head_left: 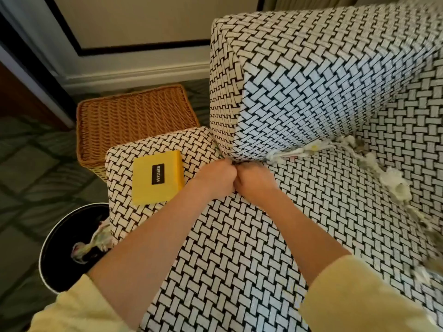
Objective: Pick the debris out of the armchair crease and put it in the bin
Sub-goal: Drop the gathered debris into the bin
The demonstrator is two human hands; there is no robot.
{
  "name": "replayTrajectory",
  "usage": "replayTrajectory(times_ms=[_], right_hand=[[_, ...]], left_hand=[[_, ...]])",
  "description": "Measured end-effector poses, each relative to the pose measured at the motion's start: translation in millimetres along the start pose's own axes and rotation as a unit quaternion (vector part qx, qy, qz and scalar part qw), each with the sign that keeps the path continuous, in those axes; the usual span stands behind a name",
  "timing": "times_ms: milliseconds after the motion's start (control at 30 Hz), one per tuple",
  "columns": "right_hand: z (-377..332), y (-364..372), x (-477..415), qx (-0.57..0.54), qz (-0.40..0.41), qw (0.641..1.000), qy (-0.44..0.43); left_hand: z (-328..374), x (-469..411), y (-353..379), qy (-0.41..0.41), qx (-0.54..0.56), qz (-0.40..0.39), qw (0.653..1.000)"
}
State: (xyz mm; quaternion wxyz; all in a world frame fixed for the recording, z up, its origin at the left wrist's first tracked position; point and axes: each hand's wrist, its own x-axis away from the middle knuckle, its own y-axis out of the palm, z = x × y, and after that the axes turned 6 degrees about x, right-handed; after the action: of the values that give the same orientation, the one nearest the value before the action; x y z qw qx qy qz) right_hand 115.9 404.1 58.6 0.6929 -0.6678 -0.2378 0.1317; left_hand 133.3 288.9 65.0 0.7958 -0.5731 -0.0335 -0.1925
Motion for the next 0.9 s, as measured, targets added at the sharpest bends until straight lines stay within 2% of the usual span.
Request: replayTrajectory(times_ms=[100,167,233,367,500,633,767,900], right_hand=[[22,-1,6,0.033,0.076,0.997,-0.006],[48,1,12,0.027,0.154,0.986,0.054],[72,5,21,0.026,0.148,0.982,0.11],[93,17,29,-0.014,0.133,0.977,0.164],[96,33,17,-0.086,0.171,0.952,0.237],[98,36,9,-0.066,0.225,0.95,0.205],[100,30,10,-0.059,0.163,0.971,0.167],[99,26,6,-0.057,0.151,0.971,0.177]], left_hand=[[20,-7,10,0.014,0.064,0.024,0.998],[46,-16,18,0.008,0.142,0.03,0.989],[70,-33,27,-0.029,0.19,0.037,0.981],[84,-60,29,-0.128,0.248,0.045,0.959],[83,-70,33,-0.174,0.281,0.059,0.942],[85,-72,37,-0.195,0.306,0.104,0.926],[84,-65,32,-0.18,0.397,0.112,0.893],[81,-59,30,-0.139,0.481,0.095,0.86]])
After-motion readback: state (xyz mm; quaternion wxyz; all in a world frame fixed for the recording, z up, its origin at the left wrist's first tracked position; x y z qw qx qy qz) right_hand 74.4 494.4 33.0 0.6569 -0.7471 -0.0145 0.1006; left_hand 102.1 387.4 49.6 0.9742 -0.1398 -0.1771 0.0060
